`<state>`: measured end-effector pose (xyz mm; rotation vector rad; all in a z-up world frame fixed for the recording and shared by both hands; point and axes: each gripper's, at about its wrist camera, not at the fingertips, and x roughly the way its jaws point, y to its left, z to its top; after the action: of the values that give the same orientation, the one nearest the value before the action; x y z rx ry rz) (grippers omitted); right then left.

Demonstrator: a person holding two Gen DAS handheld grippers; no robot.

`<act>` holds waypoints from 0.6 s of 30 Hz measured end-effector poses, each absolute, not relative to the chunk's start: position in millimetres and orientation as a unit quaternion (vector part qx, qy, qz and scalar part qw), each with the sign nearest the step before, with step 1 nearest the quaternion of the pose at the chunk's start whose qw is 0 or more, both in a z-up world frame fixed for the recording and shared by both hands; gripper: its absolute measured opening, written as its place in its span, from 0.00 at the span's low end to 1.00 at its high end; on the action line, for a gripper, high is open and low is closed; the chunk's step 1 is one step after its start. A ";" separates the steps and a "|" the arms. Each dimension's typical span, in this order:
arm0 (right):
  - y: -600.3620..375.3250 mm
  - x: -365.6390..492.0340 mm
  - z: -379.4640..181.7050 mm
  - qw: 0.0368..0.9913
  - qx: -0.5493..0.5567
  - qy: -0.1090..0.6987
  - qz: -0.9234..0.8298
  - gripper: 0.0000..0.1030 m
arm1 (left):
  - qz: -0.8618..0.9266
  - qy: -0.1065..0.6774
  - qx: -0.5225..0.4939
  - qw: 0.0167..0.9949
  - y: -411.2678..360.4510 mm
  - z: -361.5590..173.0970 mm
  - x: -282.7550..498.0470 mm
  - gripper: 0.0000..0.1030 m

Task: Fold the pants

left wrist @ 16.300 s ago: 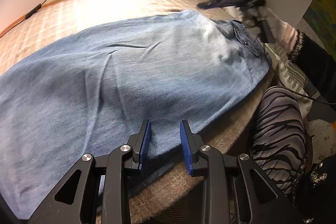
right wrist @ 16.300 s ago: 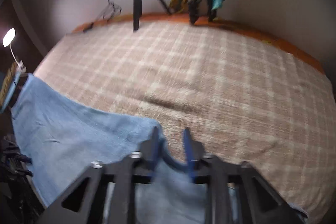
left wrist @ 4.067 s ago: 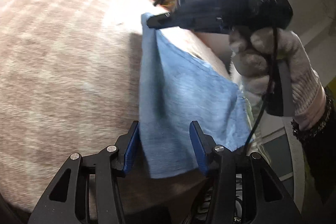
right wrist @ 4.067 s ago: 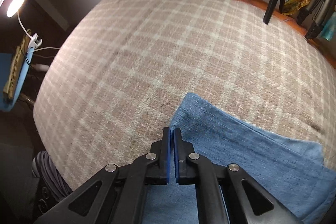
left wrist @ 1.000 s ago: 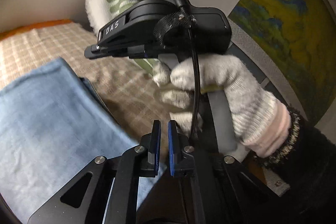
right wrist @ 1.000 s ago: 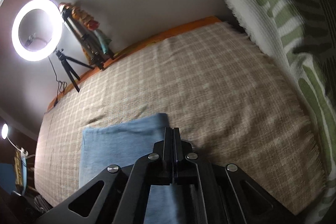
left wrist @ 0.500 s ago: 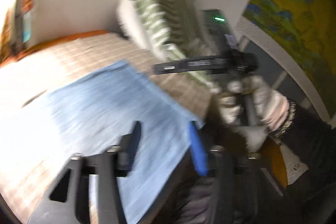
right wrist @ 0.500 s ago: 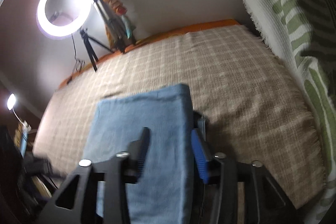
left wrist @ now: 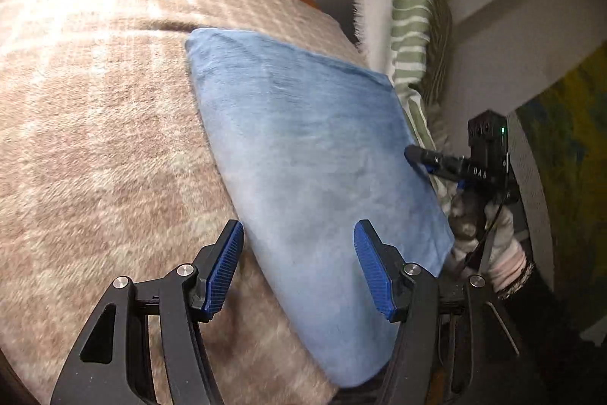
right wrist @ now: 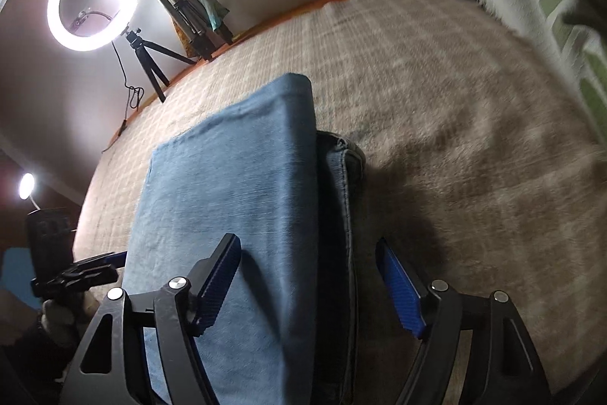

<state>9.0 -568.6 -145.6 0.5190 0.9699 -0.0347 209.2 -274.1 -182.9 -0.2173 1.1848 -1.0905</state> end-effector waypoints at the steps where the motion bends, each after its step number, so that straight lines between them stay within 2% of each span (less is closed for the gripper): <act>1: -571.6 9.7 -149.2 0.850 0.254 0.461 -0.011 0.75 | -0.488 0.531 -0.098 0.686 -278.0 -185.2 209.4 0.58; 9: -578.2 10.1 -165.3 0.845 0.302 0.438 0.054 0.75 | -0.497 0.532 -0.132 0.673 -272.3 -189.0 211.1 0.56; 10: -575.5 12.2 -167.0 0.841 0.308 0.439 0.071 0.69 | -0.496 0.532 -0.135 0.673 -271.3 -190.2 212.8 0.56; 14: -562.2 18.7 -168.0 0.840 0.288 0.451 0.086 0.58 | -0.494 0.528 -0.138 0.677 -277.7 -189.5 214.2 0.54; 16: -557.3 19.8 -166.4 0.841 0.281 0.456 0.079 0.45 | -0.487 0.528 -0.137 0.682 -283.6 -189.8 215.9 0.33; 18: -553.3 16.5 -160.6 0.846 0.272 0.454 0.069 0.35 | -0.483 0.528 -0.152 0.681 -287.0 -190.7 218.3 0.30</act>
<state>16.5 -553.3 -160.6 0.5729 0.9573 0.1460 218.3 -287.0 -190.7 -0.3411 1.1855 -1.0840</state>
